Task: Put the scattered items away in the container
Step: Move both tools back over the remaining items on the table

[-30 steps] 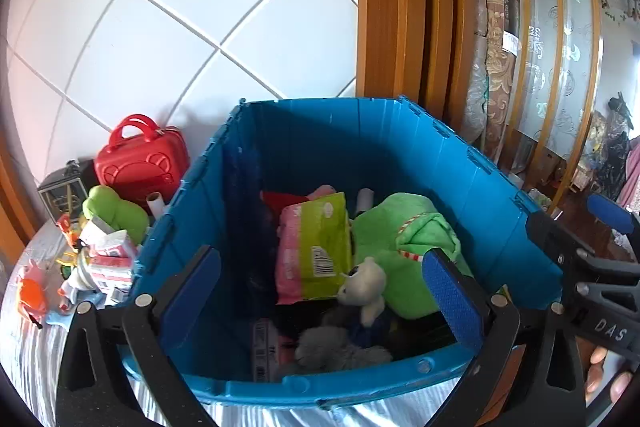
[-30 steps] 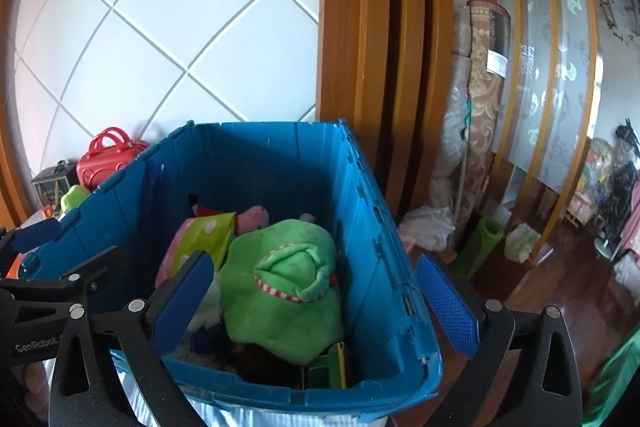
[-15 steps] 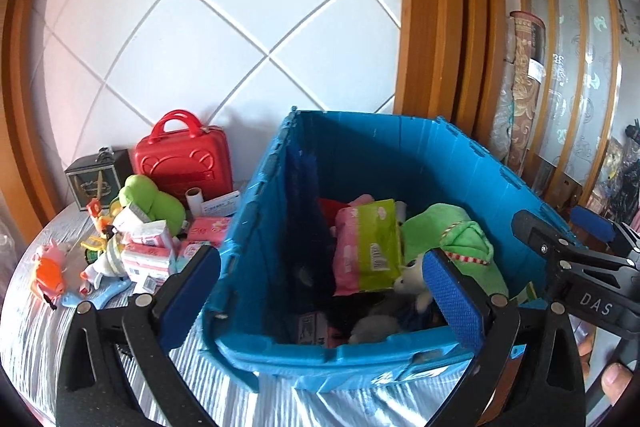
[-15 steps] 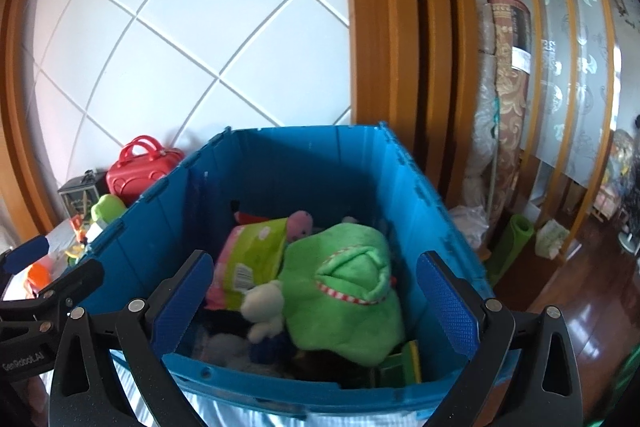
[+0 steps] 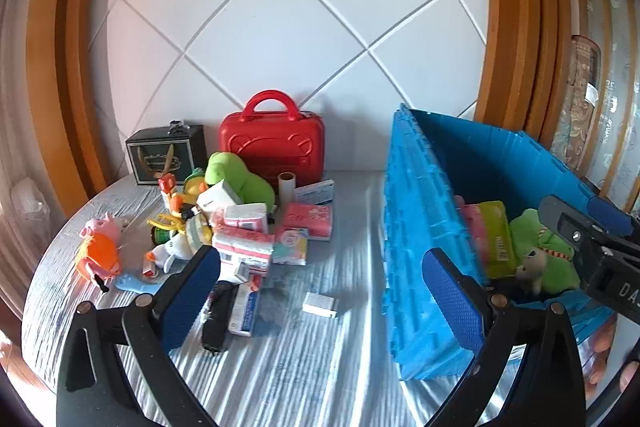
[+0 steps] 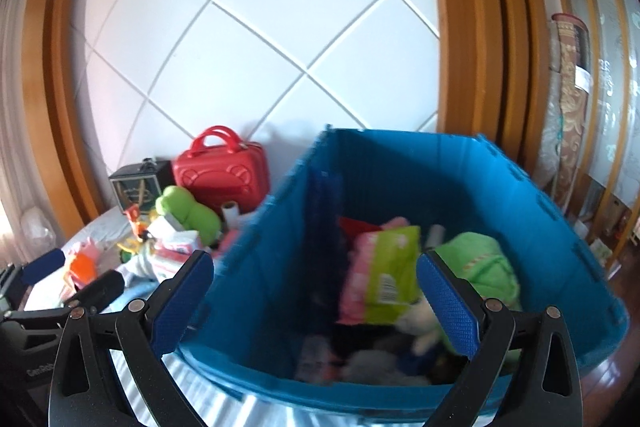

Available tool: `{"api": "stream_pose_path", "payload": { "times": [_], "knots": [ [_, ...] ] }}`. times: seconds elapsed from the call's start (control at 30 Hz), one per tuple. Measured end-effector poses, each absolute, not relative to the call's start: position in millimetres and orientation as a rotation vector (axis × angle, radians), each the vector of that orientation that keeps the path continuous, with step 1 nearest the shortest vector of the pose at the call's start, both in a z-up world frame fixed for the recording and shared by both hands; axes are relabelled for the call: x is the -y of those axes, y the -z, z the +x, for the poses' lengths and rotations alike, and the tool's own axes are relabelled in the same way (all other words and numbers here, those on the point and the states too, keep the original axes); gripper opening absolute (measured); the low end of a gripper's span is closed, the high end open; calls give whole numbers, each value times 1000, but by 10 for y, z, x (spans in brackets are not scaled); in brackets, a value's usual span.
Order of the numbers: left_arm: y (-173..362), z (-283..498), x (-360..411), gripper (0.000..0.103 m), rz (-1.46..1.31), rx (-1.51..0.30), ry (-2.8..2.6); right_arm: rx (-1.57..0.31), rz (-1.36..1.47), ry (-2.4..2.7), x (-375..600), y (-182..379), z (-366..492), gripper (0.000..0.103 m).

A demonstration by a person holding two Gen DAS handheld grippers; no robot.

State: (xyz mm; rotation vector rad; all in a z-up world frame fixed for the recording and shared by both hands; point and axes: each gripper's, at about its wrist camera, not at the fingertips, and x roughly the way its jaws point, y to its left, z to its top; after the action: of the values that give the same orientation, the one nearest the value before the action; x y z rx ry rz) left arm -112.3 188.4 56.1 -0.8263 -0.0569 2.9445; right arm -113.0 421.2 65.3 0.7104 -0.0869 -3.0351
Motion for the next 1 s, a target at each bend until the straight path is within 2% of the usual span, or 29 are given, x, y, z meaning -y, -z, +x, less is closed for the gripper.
{"api": "stream_pose_path", "payload": {
  "times": [0.13, 0.33, 0.63, 0.87, 1.0],
  "knots": [
    [-394, -1340, -1160, 102, -908, 110, -2922, 57, 706, 3005, -3538, -680, -1191, 103],
    [-144, -1631, -276, 102, -962, 55, -2911, 75, 735, 3003, -2608, -618, -1304, 103],
    [631, -2106, 331, 100, -1234, 55, -2785, 108, 1045, 2921, -1933, 64, -1712, 103],
    [1398, -2426, 308, 84, -1464, 73, -2634, 115, 1296, 2877, -1965, 730, -2106, 103],
    [1740, -2636, 192, 78, -1554, 82, -2579, 59, 1432, 2828, -2028, 1138, -2358, 103]
  ]
}}
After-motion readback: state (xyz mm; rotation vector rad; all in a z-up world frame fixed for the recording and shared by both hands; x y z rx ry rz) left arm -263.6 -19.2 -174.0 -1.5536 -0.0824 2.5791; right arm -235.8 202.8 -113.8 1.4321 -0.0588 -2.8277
